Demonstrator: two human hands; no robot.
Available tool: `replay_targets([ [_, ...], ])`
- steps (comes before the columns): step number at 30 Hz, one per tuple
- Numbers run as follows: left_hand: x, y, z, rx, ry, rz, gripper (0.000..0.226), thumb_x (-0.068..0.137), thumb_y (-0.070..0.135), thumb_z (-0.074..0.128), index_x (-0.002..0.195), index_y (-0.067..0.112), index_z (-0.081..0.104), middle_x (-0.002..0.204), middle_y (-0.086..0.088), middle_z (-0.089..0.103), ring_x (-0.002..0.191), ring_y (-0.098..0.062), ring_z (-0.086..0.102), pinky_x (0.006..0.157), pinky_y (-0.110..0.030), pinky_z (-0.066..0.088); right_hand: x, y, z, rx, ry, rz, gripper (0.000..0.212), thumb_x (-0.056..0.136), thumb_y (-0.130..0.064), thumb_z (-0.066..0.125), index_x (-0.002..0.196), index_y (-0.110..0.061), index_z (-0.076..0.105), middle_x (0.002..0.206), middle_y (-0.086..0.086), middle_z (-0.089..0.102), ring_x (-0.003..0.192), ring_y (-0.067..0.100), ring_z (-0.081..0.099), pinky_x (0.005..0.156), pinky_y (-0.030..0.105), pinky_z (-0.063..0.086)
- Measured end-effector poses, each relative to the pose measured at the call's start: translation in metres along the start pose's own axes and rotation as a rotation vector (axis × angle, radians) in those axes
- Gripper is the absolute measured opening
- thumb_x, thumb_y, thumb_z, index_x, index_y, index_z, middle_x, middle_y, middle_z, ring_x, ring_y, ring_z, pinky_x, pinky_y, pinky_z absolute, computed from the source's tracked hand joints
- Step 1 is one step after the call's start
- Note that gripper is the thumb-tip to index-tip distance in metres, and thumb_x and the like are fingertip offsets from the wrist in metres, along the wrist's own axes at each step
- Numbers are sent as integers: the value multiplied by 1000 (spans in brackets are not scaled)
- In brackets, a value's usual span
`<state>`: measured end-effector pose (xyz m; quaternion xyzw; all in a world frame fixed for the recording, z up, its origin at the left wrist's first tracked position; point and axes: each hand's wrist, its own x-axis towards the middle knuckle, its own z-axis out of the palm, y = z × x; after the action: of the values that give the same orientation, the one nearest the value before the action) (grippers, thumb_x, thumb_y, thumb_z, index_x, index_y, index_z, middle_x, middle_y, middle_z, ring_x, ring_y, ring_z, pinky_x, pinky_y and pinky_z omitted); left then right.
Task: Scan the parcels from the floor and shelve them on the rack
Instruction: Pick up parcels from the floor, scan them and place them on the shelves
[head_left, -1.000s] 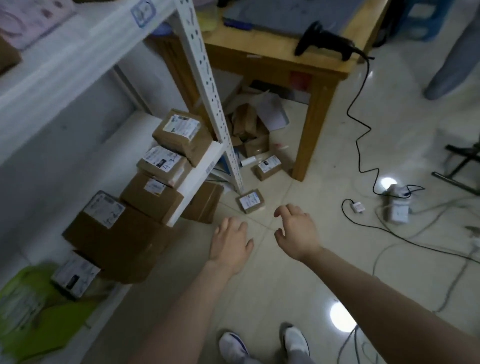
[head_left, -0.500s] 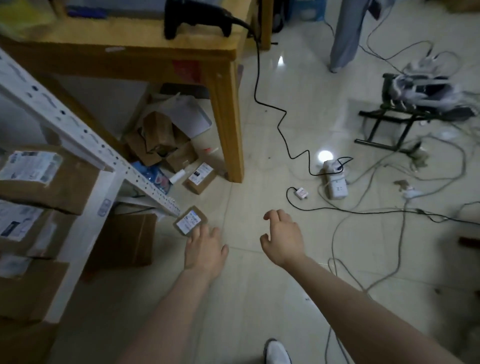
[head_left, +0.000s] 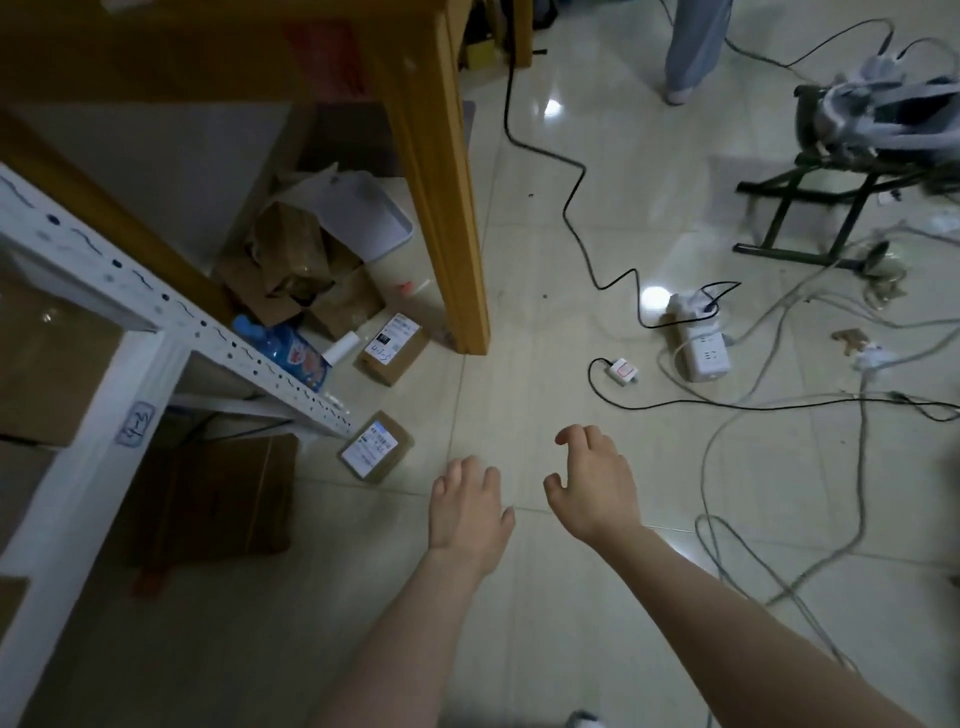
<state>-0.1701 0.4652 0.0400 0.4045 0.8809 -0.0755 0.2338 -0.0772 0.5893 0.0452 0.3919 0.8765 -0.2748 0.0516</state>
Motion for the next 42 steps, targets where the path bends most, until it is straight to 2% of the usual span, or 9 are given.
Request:
replay_targets([
  [16,153,-225,197,6,33,-402,97,81,53,71,156,18,20,158,-14,22,146,-33,20,114,-41,29,140,-64,290,107,-93,-217,48,90,-26,60,134,-13,45,133,8,47,122,26,47,96,38,45],
  [22,216,-247,213,-197,-33,-436,120,70,50,84,158,12,12,157,-18,24,145,-36,25,117,-45,31,181,-57,304,-30,-244,-284,47,92,-30,59,133,-12,47,131,12,55,119,29,54,93,37,47],
  [25,249,-250,206,-325,-53,-466,128,71,49,84,160,14,-1,163,-16,16,150,-37,15,119,-52,28,185,-47,309,-72,-349,-281,48,92,-30,60,136,-12,48,130,13,59,118,30,56,94,37,49],
  [32,252,-254,233,-107,-112,-425,128,74,44,83,160,22,-9,166,-17,-7,153,-39,2,119,-49,25,181,-53,315,55,-384,-227,47,92,-29,58,135,-13,52,132,13,59,125,29,51,98,34,45],
  [34,249,-258,233,-144,-80,-461,128,75,38,83,160,22,-11,163,-22,2,150,-43,6,117,-49,30,180,-57,315,108,-374,-217,44,92,-29,57,132,-12,54,129,14,62,125,29,51,99,34,45],
  [36,247,-261,231,-182,-78,-478,125,77,39,83,159,14,-8,158,-23,22,147,-40,17,112,-44,35,181,-58,314,149,-370,-192,43,93,-30,57,131,-10,54,125,16,64,122,29,54,99,34,46],
  [38,243,-260,232,-165,-68,-483,114,74,46,83,156,9,13,147,-20,39,140,-36,29,104,-38,40,183,-55,309,195,-364,-142,45,94,-31,58,132,-8,53,123,17,64,117,30,59,98,37,48],
  [40,242,-252,233,-147,-19,-464,99,68,58,81,142,10,36,136,-14,48,129,-31,41,96,-35,42,189,-50,306,263,-348,-65,47,93,-31,59,133,-7,53,127,17,62,113,32,62,95,38,51],
  [42,245,-234,229,-179,32,-438,98,64,66,79,136,11,42,132,-12,52,125,-29,46,96,-34,42,198,-44,304,344,-297,34,43,93,-32,59,128,-6,55,123,15,61,109,32,62,90,38,52],
])
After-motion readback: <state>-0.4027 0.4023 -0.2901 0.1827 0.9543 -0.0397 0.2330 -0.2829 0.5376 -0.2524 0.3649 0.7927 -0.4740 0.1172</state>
